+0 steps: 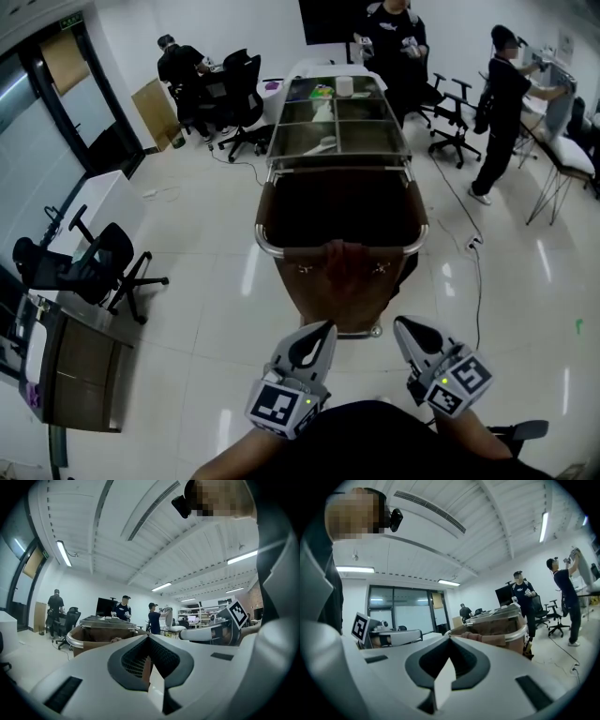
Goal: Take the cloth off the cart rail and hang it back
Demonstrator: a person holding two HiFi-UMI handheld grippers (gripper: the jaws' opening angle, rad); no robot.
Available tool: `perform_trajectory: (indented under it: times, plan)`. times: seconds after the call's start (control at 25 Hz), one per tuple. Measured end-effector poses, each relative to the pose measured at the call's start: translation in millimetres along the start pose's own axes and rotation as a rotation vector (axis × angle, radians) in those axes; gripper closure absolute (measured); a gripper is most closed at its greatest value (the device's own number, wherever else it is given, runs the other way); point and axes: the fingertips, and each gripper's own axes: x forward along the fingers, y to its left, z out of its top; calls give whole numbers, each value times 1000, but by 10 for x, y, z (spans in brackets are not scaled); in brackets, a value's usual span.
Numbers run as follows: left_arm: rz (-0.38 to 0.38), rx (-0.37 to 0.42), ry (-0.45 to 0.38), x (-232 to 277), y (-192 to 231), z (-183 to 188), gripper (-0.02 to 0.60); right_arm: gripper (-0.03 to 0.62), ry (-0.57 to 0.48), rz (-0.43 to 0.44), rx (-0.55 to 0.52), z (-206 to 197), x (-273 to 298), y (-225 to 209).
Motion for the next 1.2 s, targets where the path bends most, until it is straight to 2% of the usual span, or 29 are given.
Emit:
perform_trajectory:
  times: [0.6, 1.0, 1.2]
  plan:
    - [-26, 12, 9, -7, -106, -39, 581, 585, -30, 11, 37, 12, -44, 9]
    - [-30, 13, 14, 32, -150, -55, 581, 586, 13, 6, -13, -56, -2, 18]
    - [-20, -2, 16, 43, -110, -72, 581, 586, 23, 7, -2, -85, 18, -6]
